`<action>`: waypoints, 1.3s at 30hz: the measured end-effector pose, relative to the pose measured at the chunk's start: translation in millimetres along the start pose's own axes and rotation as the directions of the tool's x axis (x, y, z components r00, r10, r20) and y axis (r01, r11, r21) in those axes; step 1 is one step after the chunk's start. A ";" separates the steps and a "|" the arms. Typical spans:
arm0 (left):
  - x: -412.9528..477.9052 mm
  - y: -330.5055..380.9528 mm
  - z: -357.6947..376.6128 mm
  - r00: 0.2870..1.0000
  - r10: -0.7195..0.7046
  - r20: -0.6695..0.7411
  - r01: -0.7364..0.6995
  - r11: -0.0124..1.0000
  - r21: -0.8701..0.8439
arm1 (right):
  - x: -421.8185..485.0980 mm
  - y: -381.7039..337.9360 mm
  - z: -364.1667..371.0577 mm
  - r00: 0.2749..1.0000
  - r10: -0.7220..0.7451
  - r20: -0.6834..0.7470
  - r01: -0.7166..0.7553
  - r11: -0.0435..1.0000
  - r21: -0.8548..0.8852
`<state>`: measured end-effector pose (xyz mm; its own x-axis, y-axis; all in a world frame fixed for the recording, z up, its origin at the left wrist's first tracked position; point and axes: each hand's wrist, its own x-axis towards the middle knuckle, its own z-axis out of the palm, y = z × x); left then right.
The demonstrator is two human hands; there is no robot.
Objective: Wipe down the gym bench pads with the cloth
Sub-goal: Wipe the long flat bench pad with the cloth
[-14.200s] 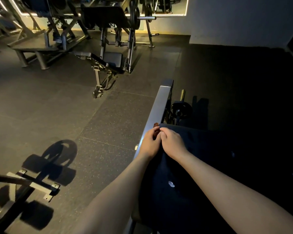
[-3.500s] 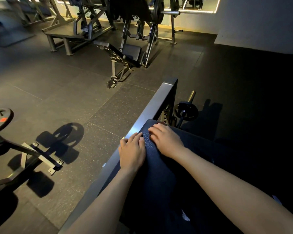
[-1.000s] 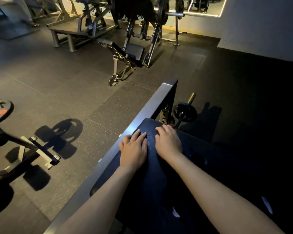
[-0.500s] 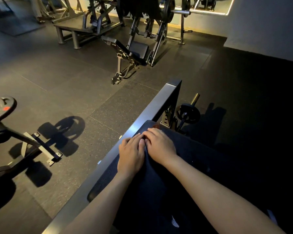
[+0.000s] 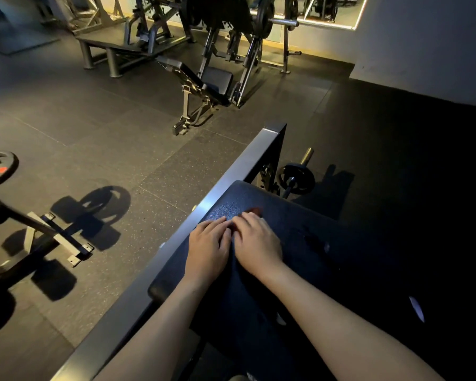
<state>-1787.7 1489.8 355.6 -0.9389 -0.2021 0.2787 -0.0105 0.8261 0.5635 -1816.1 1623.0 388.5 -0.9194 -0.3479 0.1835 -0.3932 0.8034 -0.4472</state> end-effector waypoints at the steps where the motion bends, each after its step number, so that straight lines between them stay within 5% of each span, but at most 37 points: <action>1: -5.0 -1.4 -2.8 1.000 -0.005 -0.024 0.005 1.000 -0.016 | -6.6 -6.0 1.2 0.998 -0.051 0.029 0.050 0.999 0.015; 4: -28.1 -6.4 -11.2 0.998 0.026 -0.061 -0.025 1.000 0.012 | -7.4 4.8 -5.0 0.981 -0.130 0.142 0.124 0.991 0.051; 9: -65.9 -9.3 -21.4 0.996 0.070 -0.058 -0.065 0.995 0.080 | -1.8 24.5 -20.9 0.984 0.145 0.107 -0.137 0.988 -0.076; 14: -93.4 -13.4 -33.5 0.998 0.039 -0.054 -0.040 0.999 -0.022 | -47.8 -33.8 -7.0 0.989 0.020 0.145 -0.018 1.000 -0.016; 20: -134.0 -18.7 -61.3 0.999 -0.029 0.018 0.033 0.961 -0.274 | -80.8 -84.9 2.2 0.967 0.133 0.216 -0.187 0.949 0.254; 25: -131.9 -16.0 -72.3 0.999 -0.004 0.035 0.018 0.909 -0.417 | -95.5 -93.0 -7.3 0.932 0.159 0.327 -0.341 0.693 0.635; 29: -138.8 -1.5 -62.0 0.991 0.105 0.087 -0.083 0.970 -0.230 | -120.5 -62.6 -12.7 0.989 0.133 0.058 -0.145 0.893 0.425; 33: -136.3 2.6 -58.3 0.970 0.237 0.053 -0.227 0.963 -0.146 | -147.5 -41.4 -6.7 0.997 0.058 -0.043 -0.044 0.959 0.279; 39: -124.5 -33.1 -66.1 0.996 -0.025 -0.091 0.009 0.986 -0.168 | -160.4 -36.5 1.4 0.996 -0.086 -0.035 0.090 0.985 0.146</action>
<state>-1647.7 1452.8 353.7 -0.9030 -0.2696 0.3345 0.0388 0.7243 0.6884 -1654.3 1648.7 374.2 -0.8821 -0.3984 0.2515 -0.4688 0.6896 -0.5519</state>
